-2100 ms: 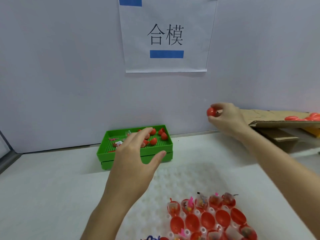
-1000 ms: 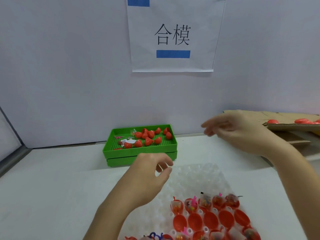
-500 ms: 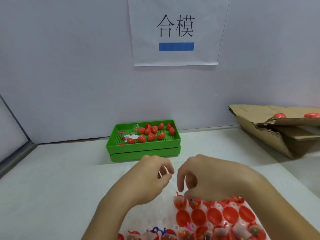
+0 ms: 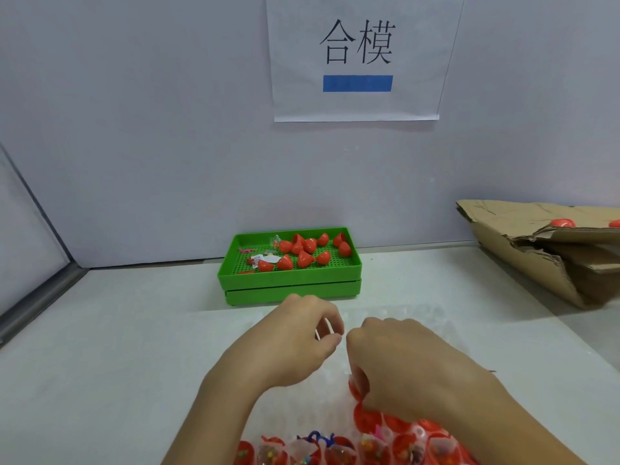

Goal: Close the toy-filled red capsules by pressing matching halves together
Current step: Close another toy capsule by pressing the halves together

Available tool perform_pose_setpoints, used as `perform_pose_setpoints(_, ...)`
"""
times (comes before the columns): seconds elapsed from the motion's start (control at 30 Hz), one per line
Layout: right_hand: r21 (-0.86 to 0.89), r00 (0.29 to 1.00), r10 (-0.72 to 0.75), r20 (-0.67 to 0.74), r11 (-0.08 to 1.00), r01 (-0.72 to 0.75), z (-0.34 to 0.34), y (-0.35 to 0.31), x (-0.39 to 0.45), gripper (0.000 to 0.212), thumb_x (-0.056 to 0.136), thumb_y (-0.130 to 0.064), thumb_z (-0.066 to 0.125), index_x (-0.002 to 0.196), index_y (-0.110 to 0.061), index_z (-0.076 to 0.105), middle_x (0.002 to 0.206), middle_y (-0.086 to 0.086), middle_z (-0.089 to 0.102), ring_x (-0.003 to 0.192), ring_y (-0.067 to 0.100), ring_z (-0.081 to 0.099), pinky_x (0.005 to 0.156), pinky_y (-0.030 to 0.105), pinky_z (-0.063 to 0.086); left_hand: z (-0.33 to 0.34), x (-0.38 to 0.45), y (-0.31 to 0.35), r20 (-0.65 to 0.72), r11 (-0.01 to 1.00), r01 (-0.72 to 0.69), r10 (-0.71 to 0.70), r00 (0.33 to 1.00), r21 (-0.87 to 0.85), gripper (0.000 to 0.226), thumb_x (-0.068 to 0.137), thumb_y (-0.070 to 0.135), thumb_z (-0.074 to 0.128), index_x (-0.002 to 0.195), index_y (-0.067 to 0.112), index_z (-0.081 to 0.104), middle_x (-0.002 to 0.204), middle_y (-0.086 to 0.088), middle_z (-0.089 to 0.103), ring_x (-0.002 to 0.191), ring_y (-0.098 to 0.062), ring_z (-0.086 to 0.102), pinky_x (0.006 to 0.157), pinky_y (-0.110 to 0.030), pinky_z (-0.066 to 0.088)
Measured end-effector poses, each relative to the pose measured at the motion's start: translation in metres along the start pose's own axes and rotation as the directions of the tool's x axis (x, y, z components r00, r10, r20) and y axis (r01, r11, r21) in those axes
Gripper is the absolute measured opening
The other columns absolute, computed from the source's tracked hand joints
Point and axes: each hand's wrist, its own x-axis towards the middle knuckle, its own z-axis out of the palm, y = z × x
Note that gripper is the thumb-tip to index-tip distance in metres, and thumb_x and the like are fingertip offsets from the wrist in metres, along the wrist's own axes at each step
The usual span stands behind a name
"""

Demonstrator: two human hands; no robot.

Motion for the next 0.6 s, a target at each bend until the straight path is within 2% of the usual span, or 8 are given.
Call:
perform_pose_setpoints(0.13, -0.031, 1.000, -0.009, -0.026, 0.999, 0.008, 0.002, -0.001, 0.001, 0.019, 0.090, -0.013, 0.059, 0.076, -0.020, 0.049, 0.071, -0.002, 0.038, 0.055, 0.016, 0.038, 0.067, 0.030, 0.039, 0.000, 0.000, 0.000, 0.002, 1.000, 0.002, -0.002, 1.000, -0.004, 0.013, 0.098, 0.029, 0.055, 0.098, 0.035, 0.066, 0.093, 0.016, 0.064, 0.095, 0.000, 0.057, 0.087, -0.038, 0.055)
perform_pose_setpoints(0.23, 0.025, 0.998, -0.010, -0.057, 1.000, 0.012, -0.003, 0.008, -0.002, 0.006, 0.088, -0.020, 0.062, 0.085, -0.021, 0.067, 0.085, -0.003, 0.055, 0.071, 0.020, 0.057, 0.069, 0.030, 0.048, -0.001, -0.001, 0.000, -0.002, 1.000, 0.003, -0.003, 1.000, -0.010, 0.012, 0.098, 0.031, 0.056, 0.099, 0.036, 0.067, 0.094, 0.017, 0.065, 0.096, 0.000, 0.057, 0.088, -0.037, 0.055)
perform_pose_setpoints(0.27, 0.051, 0.997, -0.010, -0.076, 0.999, 0.014, -0.006, 0.013, -0.004, 0.009, 0.086, -0.022, 0.064, 0.089, -0.025, 0.071, 0.088, -0.007, 0.058, 0.075, 0.018, 0.060, 0.066, 0.028, 0.047, -0.002, -0.001, 0.000, -0.007, 1.000, 0.003, -0.003, 1.000, -0.017, 0.012, 0.098, 0.031, 0.056, 0.100, 0.036, 0.066, 0.095, 0.017, 0.065, 0.095, 0.001, 0.058, 0.087, -0.035, 0.055)
perform_pose_setpoints(0.33, 0.105, 0.993, -0.016, -0.120, 0.994, 0.029, -0.012, 0.024, -0.008, 0.012, 0.084, -0.027, 0.068, 0.091, -0.034, 0.075, 0.077, -0.017, 0.052, 0.070, 0.007, 0.056, 0.056, 0.019, 0.036, -0.004, -0.002, 0.000, -0.007, 0.999, 0.003, -0.003, 1.000, -0.050, 0.012, 0.096, 0.031, 0.059, 0.103, 0.039, 0.065, 0.098, 0.018, 0.064, 0.091, 0.002, 0.061, 0.084, -0.027, 0.055)
perform_pose_setpoints(0.4, 0.144, 0.982, -0.028, -0.189, 0.988, 0.056, -0.019, 0.034, -0.010, 0.011, 0.084, -0.034, 0.071, 0.091, -0.040, 0.076, 0.066, -0.017, 0.047, 0.063, 0.004, 0.051, 0.050, 0.015, 0.028, -0.008, -0.004, -0.002, 0.018, 0.993, -0.010, 0.012, 1.000, -0.122, 0.022, 0.093, 0.029, 0.064, 0.111, 0.041, 0.061, 0.103, 0.020, 0.064, 0.092, 0.005, 0.062, 0.081, -0.020, 0.055)
perform_pose_setpoints(0.5, 0.200, 0.957, -0.052, -0.286, 0.973, 0.112, -0.023, 0.047, -0.011, 0.010, 0.083, -0.041, 0.074, 0.093, -0.044, 0.075, 0.064, -0.013, 0.055, 0.064, 0.005, 0.053, 0.051, 0.020, 0.038, -0.011, -0.006, -0.002, 0.102, 0.951, -0.022, 0.056, 0.993, -0.309, 0.047, 0.085, 0.024, 0.075, 0.126, 0.035, 0.056, 0.113, 0.019, 0.066, 0.101, 0.007, 0.062, 0.085, -0.021, 0.056)
perform_pose_setpoints(0.6, 0.254, 0.948, -0.069, -0.311, 0.955, 0.153, -0.025, 0.051, -0.013, 0.013, 0.083, -0.043, 0.074, 0.095, -0.050, 0.073, 0.068, -0.013, 0.062, 0.070, 0.004, 0.057, 0.061, 0.028, 0.052, -0.013, -0.007, 0.002, 0.125, 0.878, -0.027, 0.098, 0.987, -0.478, 0.043, 0.086, 0.018, 0.076, 0.126, 0.024, 0.061, 0.111, 0.008, 0.072, 0.104, -0.004, 0.068, 0.092, -0.030, 0.055)
